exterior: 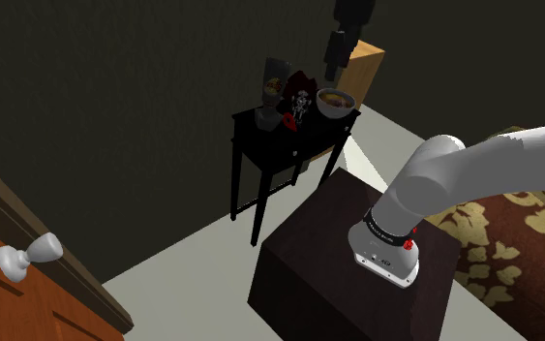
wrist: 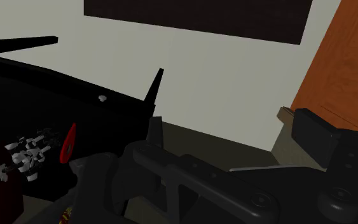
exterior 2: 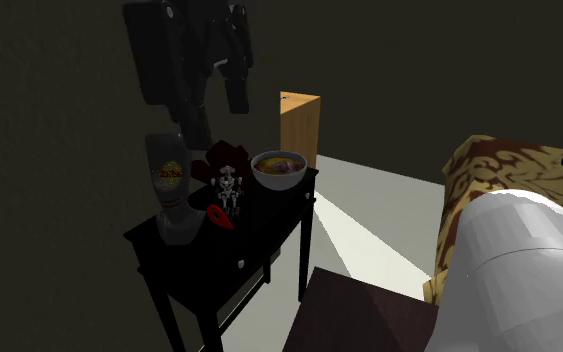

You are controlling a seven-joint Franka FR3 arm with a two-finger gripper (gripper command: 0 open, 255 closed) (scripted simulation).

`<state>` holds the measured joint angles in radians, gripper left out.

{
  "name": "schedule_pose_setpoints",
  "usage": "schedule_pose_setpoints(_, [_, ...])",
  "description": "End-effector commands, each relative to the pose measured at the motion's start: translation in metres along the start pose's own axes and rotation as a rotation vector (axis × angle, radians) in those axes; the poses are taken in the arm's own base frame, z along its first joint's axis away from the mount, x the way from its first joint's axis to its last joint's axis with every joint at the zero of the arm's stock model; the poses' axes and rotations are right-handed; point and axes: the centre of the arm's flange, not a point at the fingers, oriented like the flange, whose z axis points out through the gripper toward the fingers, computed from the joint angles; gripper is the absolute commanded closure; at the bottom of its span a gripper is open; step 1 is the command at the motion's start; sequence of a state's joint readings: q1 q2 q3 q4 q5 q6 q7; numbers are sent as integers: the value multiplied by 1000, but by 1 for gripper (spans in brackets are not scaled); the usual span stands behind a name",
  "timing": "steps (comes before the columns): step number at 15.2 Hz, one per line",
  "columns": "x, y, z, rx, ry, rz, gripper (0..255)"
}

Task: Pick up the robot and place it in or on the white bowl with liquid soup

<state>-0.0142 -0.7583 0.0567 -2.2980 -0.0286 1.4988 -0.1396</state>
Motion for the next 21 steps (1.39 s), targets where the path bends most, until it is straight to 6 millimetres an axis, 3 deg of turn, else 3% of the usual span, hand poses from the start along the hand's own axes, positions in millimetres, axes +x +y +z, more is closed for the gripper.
schedule_pose_setpoints(1, [0,0,0,0,0,0,0])
schedule_pose_setpoints(21, [69,190,163,-20,65,-116,0])
